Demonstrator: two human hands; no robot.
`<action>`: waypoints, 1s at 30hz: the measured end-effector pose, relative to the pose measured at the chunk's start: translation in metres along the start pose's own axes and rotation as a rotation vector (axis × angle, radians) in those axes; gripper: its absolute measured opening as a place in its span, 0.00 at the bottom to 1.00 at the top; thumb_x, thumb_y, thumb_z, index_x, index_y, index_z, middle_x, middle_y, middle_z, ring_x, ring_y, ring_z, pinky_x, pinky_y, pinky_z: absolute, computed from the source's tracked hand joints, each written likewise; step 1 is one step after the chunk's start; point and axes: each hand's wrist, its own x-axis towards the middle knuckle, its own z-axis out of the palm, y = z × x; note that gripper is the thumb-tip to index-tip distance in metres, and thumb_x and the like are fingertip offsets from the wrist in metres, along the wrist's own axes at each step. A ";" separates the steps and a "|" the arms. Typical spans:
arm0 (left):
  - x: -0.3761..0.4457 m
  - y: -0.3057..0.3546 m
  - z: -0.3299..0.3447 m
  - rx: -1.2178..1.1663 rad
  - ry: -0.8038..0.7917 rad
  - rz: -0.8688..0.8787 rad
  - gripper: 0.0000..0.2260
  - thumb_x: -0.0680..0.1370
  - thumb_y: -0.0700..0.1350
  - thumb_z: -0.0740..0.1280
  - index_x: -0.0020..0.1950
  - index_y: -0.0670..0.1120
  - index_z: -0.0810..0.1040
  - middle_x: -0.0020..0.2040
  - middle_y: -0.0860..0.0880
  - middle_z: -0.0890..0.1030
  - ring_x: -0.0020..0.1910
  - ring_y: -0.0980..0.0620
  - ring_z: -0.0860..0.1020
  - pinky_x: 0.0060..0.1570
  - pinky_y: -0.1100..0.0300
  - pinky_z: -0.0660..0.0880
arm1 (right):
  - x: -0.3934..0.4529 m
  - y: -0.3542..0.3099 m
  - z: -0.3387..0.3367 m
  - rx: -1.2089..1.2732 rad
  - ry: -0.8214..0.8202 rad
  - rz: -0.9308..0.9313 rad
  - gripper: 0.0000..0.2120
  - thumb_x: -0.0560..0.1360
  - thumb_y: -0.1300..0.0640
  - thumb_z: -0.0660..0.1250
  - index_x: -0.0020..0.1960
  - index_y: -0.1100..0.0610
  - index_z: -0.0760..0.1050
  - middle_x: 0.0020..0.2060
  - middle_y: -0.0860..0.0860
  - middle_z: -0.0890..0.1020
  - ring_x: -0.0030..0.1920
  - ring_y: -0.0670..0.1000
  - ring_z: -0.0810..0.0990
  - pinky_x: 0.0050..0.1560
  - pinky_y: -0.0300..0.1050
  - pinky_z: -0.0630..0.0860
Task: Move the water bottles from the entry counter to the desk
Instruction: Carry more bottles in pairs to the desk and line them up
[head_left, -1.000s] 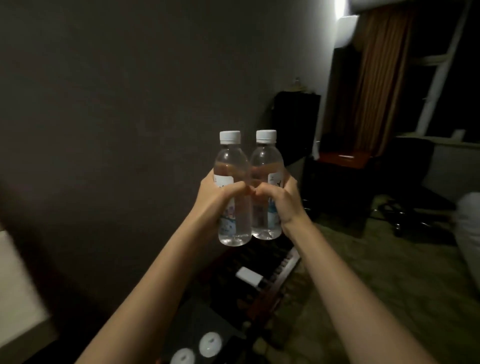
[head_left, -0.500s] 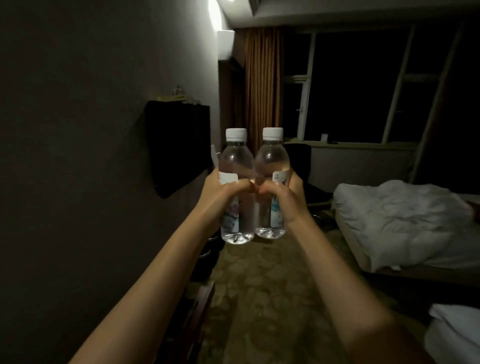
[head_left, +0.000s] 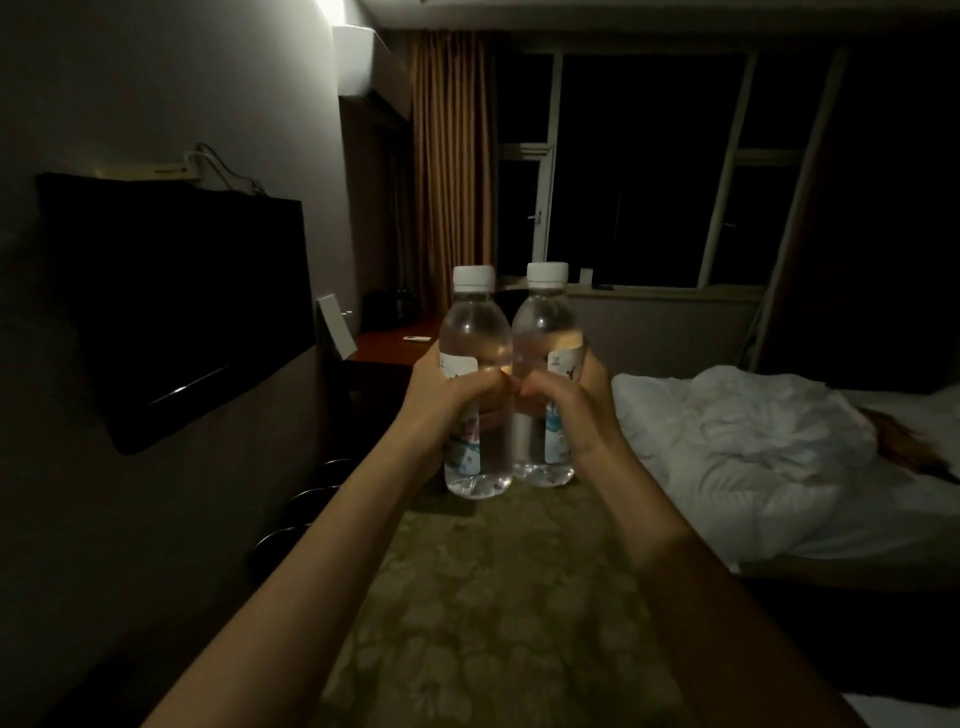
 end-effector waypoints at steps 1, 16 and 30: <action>0.019 -0.011 0.006 0.005 0.007 0.000 0.21 0.67 0.40 0.72 0.58 0.40 0.74 0.55 0.40 0.80 0.54 0.41 0.80 0.53 0.48 0.79 | 0.018 0.010 -0.010 -0.005 -0.005 0.016 0.19 0.63 0.64 0.72 0.54 0.62 0.76 0.44 0.55 0.81 0.42 0.50 0.81 0.38 0.41 0.78; 0.309 -0.188 0.037 -0.004 0.016 -0.102 0.13 0.70 0.35 0.69 0.53 0.44 0.76 0.51 0.42 0.82 0.50 0.44 0.82 0.46 0.52 0.81 | 0.293 0.185 -0.074 0.002 -0.048 0.119 0.12 0.70 0.61 0.71 0.53 0.59 0.77 0.48 0.55 0.83 0.48 0.53 0.82 0.50 0.50 0.79; 0.593 -0.329 0.077 -0.009 0.020 -0.102 0.12 0.71 0.36 0.70 0.49 0.49 0.76 0.47 0.49 0.82 0.43 0.56 0.83 0.35 0.67 0.77 | 0.583 0.354 -0.127 -0.031 0.056 0.198 0.11 0.66 0.55 0.75 0.46 0.50 0.76 0.41 0.49 0.82 0.35 0.37 0.82 0.27 0.28 0.73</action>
